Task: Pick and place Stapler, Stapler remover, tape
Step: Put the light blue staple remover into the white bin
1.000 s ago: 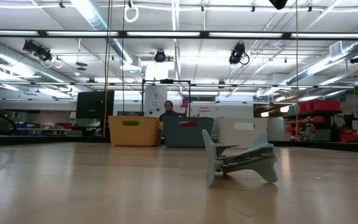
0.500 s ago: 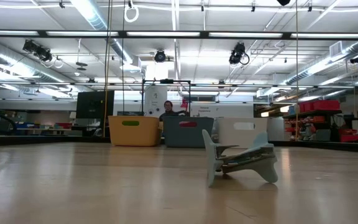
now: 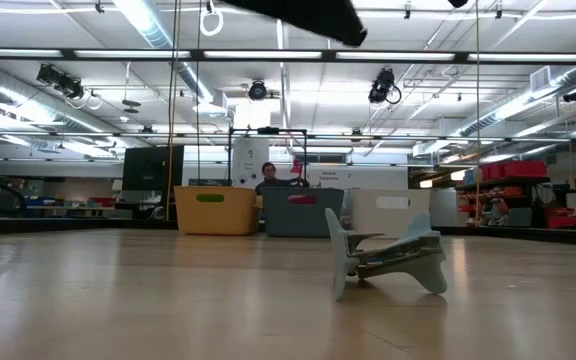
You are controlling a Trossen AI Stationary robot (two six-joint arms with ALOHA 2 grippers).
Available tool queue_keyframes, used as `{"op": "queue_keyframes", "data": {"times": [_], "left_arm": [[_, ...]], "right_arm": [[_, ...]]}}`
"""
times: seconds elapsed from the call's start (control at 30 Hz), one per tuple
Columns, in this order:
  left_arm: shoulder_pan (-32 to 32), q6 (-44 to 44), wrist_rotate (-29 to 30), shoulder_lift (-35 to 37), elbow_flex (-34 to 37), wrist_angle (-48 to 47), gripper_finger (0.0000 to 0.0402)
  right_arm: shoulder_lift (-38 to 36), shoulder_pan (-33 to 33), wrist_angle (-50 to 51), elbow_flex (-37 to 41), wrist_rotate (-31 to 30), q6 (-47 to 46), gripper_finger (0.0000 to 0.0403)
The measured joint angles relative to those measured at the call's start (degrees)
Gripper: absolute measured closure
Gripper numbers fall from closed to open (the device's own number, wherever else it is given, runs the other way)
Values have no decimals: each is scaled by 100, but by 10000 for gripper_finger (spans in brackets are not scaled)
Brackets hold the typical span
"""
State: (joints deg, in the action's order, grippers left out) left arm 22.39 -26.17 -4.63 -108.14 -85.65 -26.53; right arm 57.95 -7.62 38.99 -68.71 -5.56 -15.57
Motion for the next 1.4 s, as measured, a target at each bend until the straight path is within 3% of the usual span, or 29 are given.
{"op": "queue_keyframes", "data": {"times": [0.4, 1.03, 1.4], "left_arm": [[281, -1071, 183, -677, -63, 167, 154], [217, -1397, 505, -1392, -63, 574, 156], [232, -1404, 445, -1392, -63, 613, 239]], "right_arm": [[2, 0, 149, 0, 48, 4, 239], [2, 2, 413, -1, 46, -2, 239], [4, 2, 491, -2, 45, -2, 239]]}}
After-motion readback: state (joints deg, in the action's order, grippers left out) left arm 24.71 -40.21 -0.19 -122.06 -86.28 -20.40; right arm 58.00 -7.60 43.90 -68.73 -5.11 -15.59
